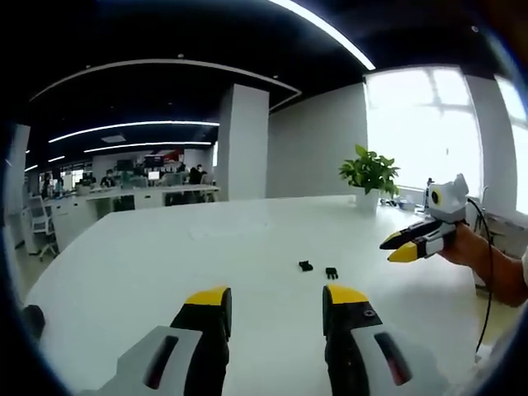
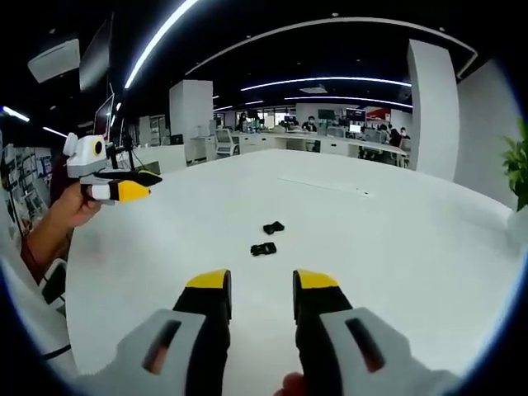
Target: Snap the two parts of the plastic buckle together until the buckle closes and remains connected.
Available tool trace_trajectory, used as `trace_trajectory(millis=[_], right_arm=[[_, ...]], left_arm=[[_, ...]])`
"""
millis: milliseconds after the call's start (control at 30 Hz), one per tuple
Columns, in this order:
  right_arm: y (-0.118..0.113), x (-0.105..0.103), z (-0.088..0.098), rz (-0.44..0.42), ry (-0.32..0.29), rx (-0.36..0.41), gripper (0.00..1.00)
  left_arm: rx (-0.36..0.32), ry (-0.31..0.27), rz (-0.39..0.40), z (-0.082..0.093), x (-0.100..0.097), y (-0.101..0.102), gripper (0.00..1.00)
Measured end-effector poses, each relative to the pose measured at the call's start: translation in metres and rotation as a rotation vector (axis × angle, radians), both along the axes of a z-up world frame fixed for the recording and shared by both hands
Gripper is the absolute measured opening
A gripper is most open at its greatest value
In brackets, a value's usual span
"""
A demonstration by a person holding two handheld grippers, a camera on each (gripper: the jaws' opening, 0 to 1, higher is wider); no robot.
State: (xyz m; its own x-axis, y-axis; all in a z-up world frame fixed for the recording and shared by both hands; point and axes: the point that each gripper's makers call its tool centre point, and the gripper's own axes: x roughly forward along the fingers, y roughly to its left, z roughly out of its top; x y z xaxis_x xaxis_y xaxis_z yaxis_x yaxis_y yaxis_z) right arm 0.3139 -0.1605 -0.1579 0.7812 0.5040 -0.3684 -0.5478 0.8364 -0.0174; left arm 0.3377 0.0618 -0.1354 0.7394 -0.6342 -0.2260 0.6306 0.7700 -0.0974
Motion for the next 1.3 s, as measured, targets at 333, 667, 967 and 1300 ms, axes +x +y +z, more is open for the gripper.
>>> trace_trajectory(millis=[333, 667, 967, 1300], right_arm=[[-0.003, 0.009, 0.000, -0.006, 0.009, 0.025, 0.29], [0.000, 0.016, 0.002, -0.004, 0.002, 0.009, 0.30], [0.001, 0.021, 0.005, -0.001, -0.009, -0.009, 0.30], [0.006, 0.030, 0.009, 0.010, -0.011, -0.018, 0.30]], left_arm=[[0.005, -0.005, -0.018, 0.002, 0.005, -0.006, 0.44], [0.001, -0.009, -0.004, 0.002, 0.007, -0.003, 0.44], [-0.005, -0.025, -0.006, 0.011, 0.008, -0.003, 0.45], [-0.005, -0.039, -0.020, 0.017, 0.005, -0.006, 0.44]])
